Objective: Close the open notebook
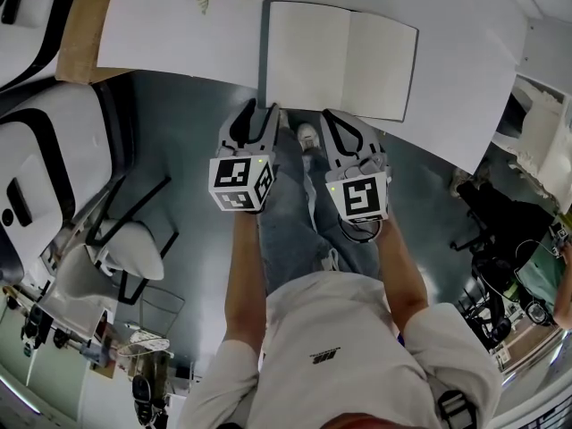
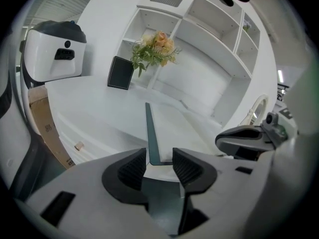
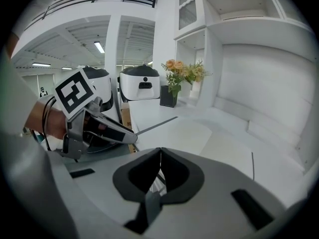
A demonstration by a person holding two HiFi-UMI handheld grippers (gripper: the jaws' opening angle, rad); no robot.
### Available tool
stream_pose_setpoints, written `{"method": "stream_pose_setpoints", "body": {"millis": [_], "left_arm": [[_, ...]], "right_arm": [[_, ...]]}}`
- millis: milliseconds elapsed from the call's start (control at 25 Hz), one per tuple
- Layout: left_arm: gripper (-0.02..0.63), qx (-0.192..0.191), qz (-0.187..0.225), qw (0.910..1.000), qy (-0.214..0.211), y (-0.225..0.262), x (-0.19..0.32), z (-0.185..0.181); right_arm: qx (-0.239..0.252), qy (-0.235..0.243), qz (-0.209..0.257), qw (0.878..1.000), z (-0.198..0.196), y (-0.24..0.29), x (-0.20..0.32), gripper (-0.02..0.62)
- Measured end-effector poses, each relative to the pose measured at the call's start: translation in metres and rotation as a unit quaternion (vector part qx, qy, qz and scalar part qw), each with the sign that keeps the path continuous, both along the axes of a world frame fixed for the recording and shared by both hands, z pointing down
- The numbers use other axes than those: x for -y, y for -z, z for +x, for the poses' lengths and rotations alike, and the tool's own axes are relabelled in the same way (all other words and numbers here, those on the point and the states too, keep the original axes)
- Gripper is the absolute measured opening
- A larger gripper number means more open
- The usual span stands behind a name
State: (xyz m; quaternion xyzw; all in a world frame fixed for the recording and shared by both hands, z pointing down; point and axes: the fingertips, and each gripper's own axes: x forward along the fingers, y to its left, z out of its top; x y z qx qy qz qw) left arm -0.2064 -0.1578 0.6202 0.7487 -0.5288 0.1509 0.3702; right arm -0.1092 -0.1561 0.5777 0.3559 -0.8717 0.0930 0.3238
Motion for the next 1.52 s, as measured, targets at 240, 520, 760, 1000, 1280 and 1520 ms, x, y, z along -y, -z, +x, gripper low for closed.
{"method": "stream_pose_setpoints", "body": {"millis": [240, 520, 760, 1000, 1280, 1520], "left_arm": [[0.000, -0.040, -0.011, 0.9991, -0.011, -0.003, -0.002, 0.007], [0.000, -0.058, -0.012, 0.9981, -0.019, 0.000, -0.002, 0.002], [0.000, -0.028, -0.001, 0.9990, -0.034, 0.013, 0.000, 0.004], [0.000, -0.024, 0.016, 0.9990, -0.035, 0.034, -0.001, 0.010], [0.000, -0.017, 0.042, 0.9975, -0.055, 0.070, -0.001, 0.026], [0.000, 0.001, 0.057, 0.9947, -0.085, 0.092, -0.002, 0.042]], "right_arm": [[-0.003, 0.000, -0.004, 1.000, -0.003, -0.007, 0.001, -0.005], [-0.003, -0.002, -0.007, 1.000, -0.010, -0.007, -0.001, -0.005], [-0.003, -0.004, -0.004, 1.000, -0.006, -0.003, 0.001, -0.005], [0.000, -0.002, 0.003, 1.000, -0.005, 0.004, 0.001, -0.005], [0.010, 0.001, 0.010, 1.000, -0.005, 0.015, -0.003, -0.005], [0.014, -0.005, 0.024, 1.000, 0.007, 0.032, 0.001, -0.005]]}}
